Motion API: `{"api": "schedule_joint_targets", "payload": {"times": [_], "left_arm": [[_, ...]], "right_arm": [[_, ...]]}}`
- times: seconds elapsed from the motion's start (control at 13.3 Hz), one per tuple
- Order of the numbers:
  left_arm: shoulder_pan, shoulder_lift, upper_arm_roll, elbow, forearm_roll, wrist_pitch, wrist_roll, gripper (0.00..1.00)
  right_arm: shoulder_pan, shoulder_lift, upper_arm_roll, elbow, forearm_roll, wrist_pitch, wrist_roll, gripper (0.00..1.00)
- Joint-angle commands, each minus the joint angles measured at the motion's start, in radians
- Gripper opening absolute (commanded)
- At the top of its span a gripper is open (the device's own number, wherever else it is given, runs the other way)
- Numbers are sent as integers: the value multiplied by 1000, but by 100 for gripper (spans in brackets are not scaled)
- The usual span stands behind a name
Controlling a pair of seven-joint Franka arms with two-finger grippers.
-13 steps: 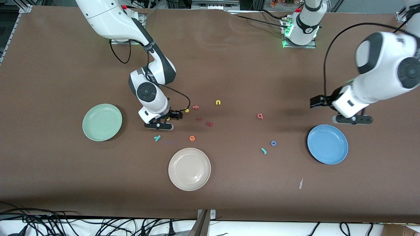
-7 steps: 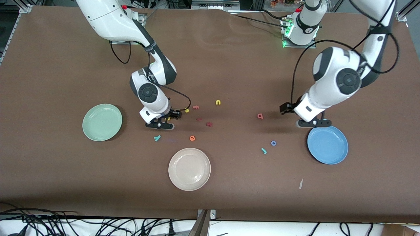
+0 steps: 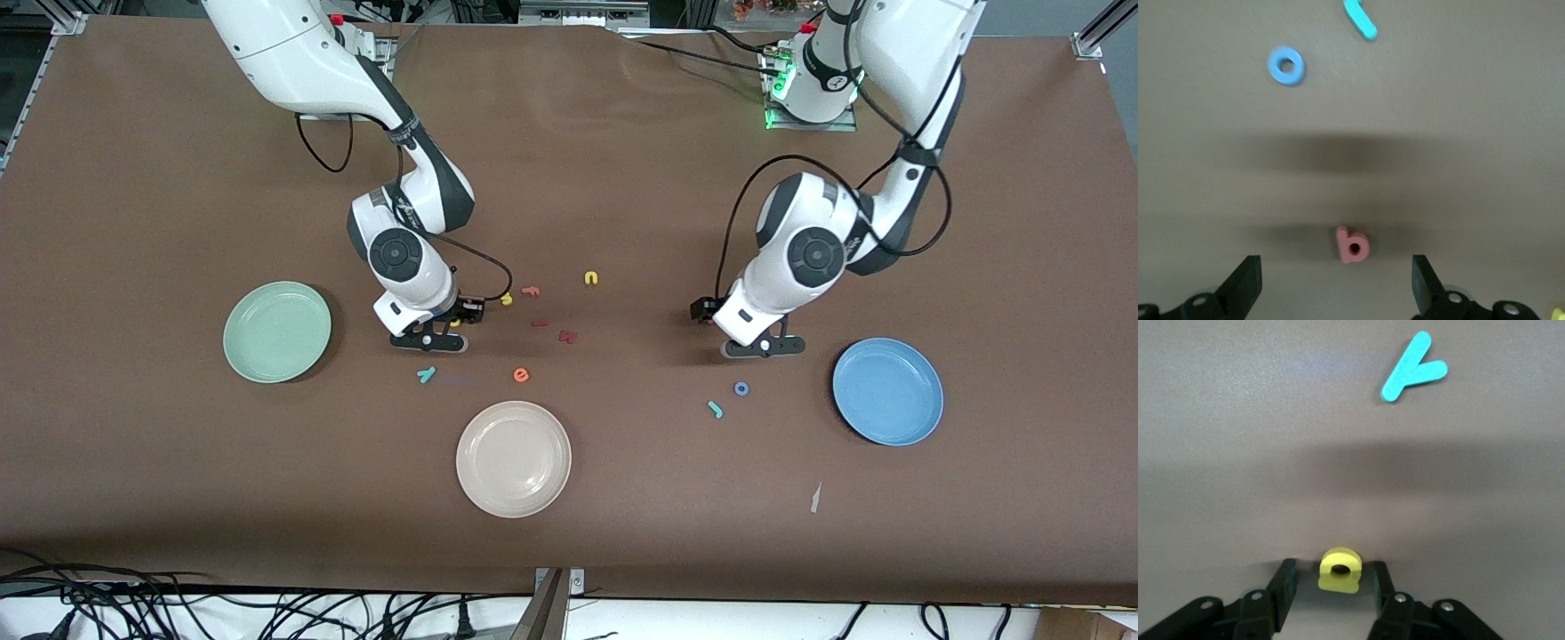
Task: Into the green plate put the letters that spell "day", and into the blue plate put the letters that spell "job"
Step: 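Grasp the yellow a with the right gripper while the left gripper grasps pink b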
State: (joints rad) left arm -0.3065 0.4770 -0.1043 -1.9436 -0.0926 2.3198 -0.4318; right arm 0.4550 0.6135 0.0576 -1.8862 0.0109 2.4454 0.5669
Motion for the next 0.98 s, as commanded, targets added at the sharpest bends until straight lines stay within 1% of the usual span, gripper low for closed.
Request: {"api": "schedule_joint_targets", "payload": {"times": [0.0,0.08,0.15,0.3,0.38,0.53,0.6,0.68,0.75,0.83,0.9], "left_arm": [[-46,49,12,6,-9,47,-51,99],[-49,69,12,6,-9,61,-51,99],[-54,81,14,6,-9,69,-51,99],[-60,87,17,-6,-9,69,-51,98],[-62,87,17,-14,-6,69,-50,96],[-60,80,17,-35,22,69,-51,90],[-60,78,17,-41,28,69,-50,88],[-60,78,17,-41,28,67,-50,76],[-60,78,17,-41,30,67,-50,63],[-60,78,17,-43,30,67,-50,60],[-60,77,17,-43,30,67,-48,59]], "right_arm": [[-15,-9,8,-24,15,9,-33,43],[-15,-9,8,-22,15,7,-33,41],[-15,-9,8,-24,15,6,-33,37],[-15,-11,8,-22,15,7,-33,22],[-12,-12,8,-22,15,7,-32,13],[-12,-20,10,-16,15,-5,-27,2],[-18,-44,8,4,38,-76,-25,0],[-36,-61,2,69,97,-198,-39,0],[-64,-66,-1,135,122,-323,-73,0],[-93,-73,-10,185,123,-407,-90,0],[-117,-81,-19,209,115,-467,-100,0]]}}
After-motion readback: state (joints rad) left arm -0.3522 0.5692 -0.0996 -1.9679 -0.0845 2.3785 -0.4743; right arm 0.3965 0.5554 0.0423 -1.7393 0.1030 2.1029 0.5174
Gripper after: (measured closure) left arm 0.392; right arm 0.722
